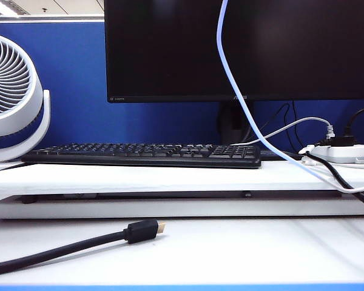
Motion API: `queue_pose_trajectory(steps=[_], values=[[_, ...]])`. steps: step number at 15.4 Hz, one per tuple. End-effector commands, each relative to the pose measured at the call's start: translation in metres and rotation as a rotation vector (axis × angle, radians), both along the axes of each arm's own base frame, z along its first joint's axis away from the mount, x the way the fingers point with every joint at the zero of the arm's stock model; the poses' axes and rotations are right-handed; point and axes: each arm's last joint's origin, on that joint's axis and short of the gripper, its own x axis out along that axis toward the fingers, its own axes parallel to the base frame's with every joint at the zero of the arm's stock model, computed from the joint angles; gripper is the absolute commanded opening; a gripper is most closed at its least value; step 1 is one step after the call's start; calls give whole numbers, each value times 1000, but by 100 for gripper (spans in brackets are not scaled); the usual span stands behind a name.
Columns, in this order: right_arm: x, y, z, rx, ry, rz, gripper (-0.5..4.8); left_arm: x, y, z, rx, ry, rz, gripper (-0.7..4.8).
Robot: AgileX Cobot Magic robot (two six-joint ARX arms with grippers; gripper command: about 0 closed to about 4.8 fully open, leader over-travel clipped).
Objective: Pick up the Type-C charging cable and the charging base, insert one end of the Type-C charger into the corresponding slot on the base, and finally place the plugged-in charger back on the table.
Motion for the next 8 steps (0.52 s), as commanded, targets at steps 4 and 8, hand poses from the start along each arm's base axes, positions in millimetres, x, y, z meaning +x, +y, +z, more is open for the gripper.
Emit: queue_pose_trajectory(steps=[4,8], values=[[0,2,-14,-84,90,59,-5,-7,9,17,-71,-91,25,-6],[0,2,-14,-90,92,74,-5,-8,10,10,-18,-29,23,-6]])
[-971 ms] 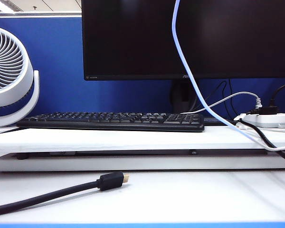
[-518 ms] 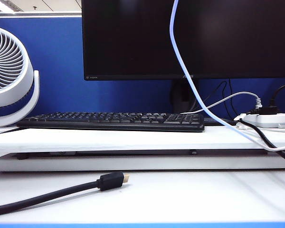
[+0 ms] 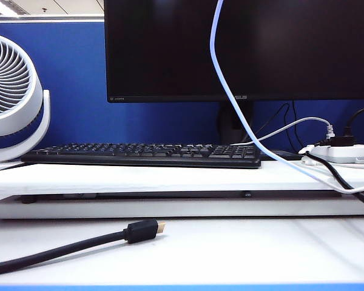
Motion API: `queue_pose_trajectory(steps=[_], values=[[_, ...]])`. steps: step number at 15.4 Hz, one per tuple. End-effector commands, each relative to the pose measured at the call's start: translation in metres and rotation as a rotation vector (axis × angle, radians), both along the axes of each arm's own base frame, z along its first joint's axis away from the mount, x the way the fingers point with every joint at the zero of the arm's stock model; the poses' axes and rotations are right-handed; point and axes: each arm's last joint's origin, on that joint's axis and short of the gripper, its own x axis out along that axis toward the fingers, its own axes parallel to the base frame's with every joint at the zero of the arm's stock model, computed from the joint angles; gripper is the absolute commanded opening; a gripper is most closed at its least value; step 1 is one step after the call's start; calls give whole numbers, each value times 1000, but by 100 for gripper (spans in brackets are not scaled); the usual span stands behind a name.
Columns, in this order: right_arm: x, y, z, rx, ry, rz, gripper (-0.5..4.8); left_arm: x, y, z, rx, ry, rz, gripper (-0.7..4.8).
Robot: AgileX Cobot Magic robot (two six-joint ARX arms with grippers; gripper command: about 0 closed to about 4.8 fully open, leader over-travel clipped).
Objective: Pick up the Type-C charging cable and the charging base, insert one end of the Type-C charger into the corresponding slot on the base, and finally place the plugged-in charger back on the table.
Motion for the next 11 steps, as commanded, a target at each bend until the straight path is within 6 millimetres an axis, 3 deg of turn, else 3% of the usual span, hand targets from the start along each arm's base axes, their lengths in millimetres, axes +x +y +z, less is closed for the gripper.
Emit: queue_pose_trajectory(steps=[1,11], values=[[1,2,-9,-50,69,70,-5,-8,9,15,-54,-76,18,-6],[0,2,-15,-90,65,64,-5,-7,9,12,-21,-48,83,-6]])
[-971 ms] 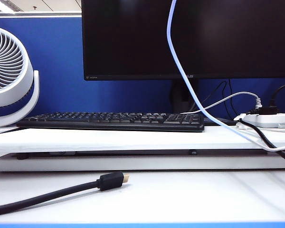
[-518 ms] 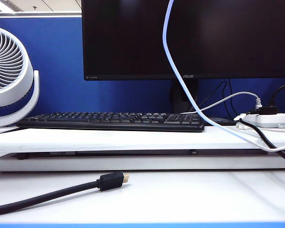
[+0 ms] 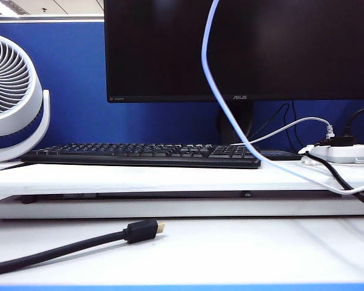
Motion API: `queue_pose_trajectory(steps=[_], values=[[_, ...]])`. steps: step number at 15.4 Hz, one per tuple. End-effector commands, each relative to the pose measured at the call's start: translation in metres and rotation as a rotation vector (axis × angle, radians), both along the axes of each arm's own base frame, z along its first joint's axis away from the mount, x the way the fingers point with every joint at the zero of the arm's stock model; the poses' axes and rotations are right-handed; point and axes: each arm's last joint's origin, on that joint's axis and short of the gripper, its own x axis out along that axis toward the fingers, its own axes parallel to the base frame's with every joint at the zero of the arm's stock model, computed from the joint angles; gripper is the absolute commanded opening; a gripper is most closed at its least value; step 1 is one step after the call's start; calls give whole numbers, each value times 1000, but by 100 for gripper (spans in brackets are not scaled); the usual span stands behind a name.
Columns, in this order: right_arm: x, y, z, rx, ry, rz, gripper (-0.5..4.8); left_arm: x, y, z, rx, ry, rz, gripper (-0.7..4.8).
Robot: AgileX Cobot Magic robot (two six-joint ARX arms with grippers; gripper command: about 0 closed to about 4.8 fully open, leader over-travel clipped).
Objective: Pick up the Type-C charging cable and the charging base, insert one end of the Type-C charger into the corresponding slot on the base, and finally place the plugged-in charger back on the table.
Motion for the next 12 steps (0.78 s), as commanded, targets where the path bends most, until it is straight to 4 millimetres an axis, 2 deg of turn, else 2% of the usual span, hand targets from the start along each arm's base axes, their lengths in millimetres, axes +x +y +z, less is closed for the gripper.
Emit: queue_pose_trajectory(steps=[1,12], values=[[0,2,-13,-67,59,51,-5,-4,7,17,-70,-94,42,-6],[0,3,-14,-76,78,63,-5,-6,8,8,-12,-76,15,-6]])
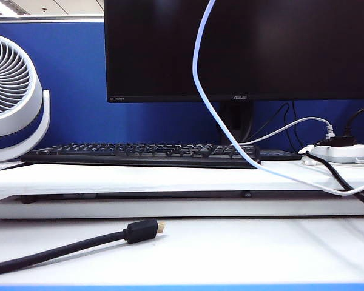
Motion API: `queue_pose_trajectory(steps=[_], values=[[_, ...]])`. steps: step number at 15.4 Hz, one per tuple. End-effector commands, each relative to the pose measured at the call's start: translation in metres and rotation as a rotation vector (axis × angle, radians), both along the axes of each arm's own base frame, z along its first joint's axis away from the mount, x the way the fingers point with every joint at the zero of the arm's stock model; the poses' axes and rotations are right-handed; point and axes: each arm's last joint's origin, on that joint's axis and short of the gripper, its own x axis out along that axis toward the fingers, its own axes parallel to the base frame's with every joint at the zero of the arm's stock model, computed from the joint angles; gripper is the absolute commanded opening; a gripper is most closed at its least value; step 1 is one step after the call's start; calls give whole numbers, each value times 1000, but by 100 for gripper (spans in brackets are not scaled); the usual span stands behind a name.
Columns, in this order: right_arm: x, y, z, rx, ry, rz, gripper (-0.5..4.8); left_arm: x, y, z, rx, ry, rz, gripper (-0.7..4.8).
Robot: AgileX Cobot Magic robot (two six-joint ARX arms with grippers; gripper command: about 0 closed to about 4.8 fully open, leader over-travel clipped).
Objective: Pick up the Type-C charging cable and the charging base, insert one end of the Type-C charger into the corresponding slot on the base, and finally place the plugged-in charger back on the table.
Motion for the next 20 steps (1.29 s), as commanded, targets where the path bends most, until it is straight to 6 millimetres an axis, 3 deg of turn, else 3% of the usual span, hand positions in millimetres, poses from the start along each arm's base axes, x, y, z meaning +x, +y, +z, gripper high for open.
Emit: queue_pose_trajectory(steps=[1,13,15,20], values=[[-2,4,-7,-29,68,74,-5,-4,6,14,-60,-141,-5,-6],[-6,13,-12,-56,79,125,5,-4,6,14,-64,-144,-9,-6],[-6,12,-11,-52,81,113,211,-5,6,14,-65,-165,-17,-6],[-5,6,-6,-30,37,46,227,-5,7,13,-55,-169,-22,-6]])
